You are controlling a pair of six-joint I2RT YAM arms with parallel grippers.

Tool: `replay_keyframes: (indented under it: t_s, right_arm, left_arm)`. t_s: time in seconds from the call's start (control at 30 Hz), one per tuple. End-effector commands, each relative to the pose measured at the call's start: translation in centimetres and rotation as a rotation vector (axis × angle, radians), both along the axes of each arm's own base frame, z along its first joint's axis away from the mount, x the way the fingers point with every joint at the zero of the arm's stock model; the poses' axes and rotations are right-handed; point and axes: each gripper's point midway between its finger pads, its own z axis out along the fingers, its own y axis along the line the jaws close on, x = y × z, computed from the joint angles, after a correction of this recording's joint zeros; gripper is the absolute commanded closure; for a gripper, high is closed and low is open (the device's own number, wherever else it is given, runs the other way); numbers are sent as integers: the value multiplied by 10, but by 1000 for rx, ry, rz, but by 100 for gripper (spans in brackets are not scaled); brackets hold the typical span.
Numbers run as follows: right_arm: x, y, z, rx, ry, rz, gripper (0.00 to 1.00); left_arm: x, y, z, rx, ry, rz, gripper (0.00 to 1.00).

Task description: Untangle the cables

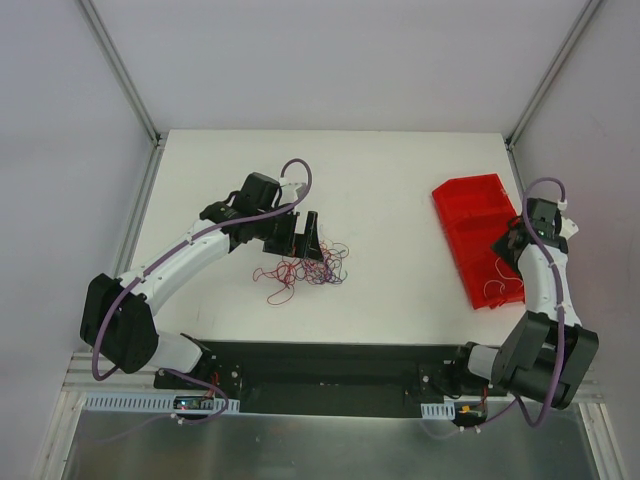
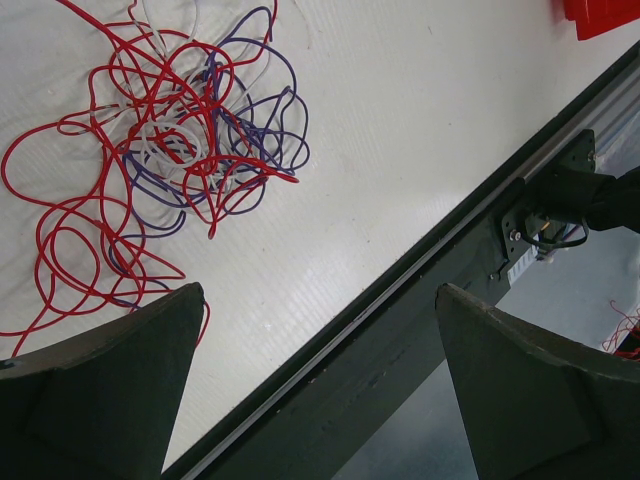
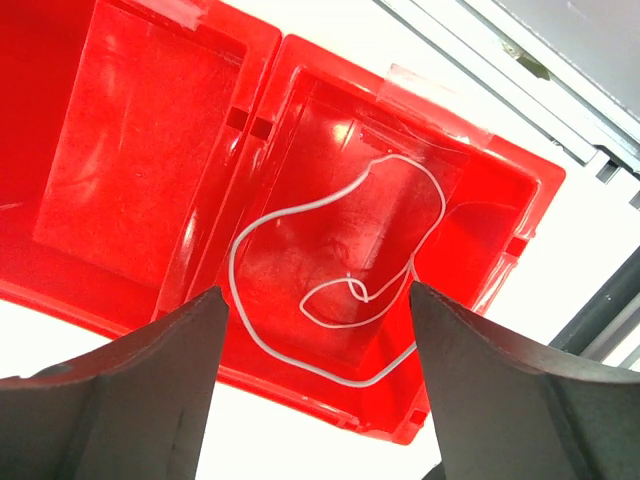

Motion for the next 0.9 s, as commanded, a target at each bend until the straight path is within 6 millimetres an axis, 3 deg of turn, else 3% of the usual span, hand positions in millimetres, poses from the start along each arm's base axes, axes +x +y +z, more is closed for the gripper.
replay_keyframes:
  t_s: [0.0,0.17,0.3,0.4,0.47,0.57,0.67,0.77,0.87]
  right_arm:
    - [1,0,19,-19,-19,23,22]
    - [0,2,18,-14,-15,28,20]
    - [3,7,34,-31,-50,65,21]
    - [14,28,56,-76,-88,191,20]
    - [29,54,81,-89,-160,325,19]
    - [58,132,118,-27,-364,646,15]
    - [70,238,133,206,-520,999,14]
    - [69,319,124,365,-546,1198,21]
    - [62,381,105,439,-514,1347,30]
  left_arm:
    - [-2,-5,6,-18,-16,-31,1]
    - [-3,-4,7,-18,-19,-32,1]
    - [-2,-4,7,-18,-19,-32,1]
    - [4,-2,4,5,-27,-9,1]
    - [8,1,3,27,-37,28,1]
    - [19,9,4,45,-78,120,1]
    - [26,15,2,42,-111,207,4]
    - [28,20,-4,30,-113,284,9]
    - [25,27,-14,26,-100,342,15]
